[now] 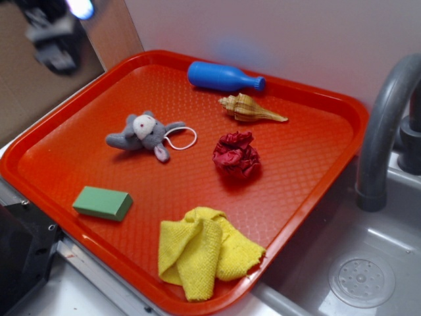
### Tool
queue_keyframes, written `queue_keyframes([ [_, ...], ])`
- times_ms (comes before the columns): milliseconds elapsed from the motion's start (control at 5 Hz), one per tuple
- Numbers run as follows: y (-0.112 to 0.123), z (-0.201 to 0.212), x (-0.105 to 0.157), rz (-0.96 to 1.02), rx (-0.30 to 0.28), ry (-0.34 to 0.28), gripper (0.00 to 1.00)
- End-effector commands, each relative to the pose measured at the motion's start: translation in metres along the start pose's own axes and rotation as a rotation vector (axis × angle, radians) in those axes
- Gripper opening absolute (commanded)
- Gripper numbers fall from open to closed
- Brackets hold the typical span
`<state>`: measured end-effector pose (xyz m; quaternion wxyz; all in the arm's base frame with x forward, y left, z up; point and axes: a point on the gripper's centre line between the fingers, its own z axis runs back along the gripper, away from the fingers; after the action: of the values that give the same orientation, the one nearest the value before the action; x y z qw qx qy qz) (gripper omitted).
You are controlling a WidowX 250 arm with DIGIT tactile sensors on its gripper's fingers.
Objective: Grab the yellow cloth.
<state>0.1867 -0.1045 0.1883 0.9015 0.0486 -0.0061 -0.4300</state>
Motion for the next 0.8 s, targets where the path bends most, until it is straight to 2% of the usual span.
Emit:
queue_keyframes([
  [0, -0.068, -0.049, 0.031, -0.532, -0.027, 0.011, 1.00],
  [200, -0.073, -0.081, 0.016, -0.789, -0.087, 0.048, 1.00],
  [400, -0.081, -0.102, 0.015, -0.910, -0.052, 0.061, 1.00],
  [600, -0.092, -0.121, 0.023, -0.921, -0.080, 0.076, 1.00],
])
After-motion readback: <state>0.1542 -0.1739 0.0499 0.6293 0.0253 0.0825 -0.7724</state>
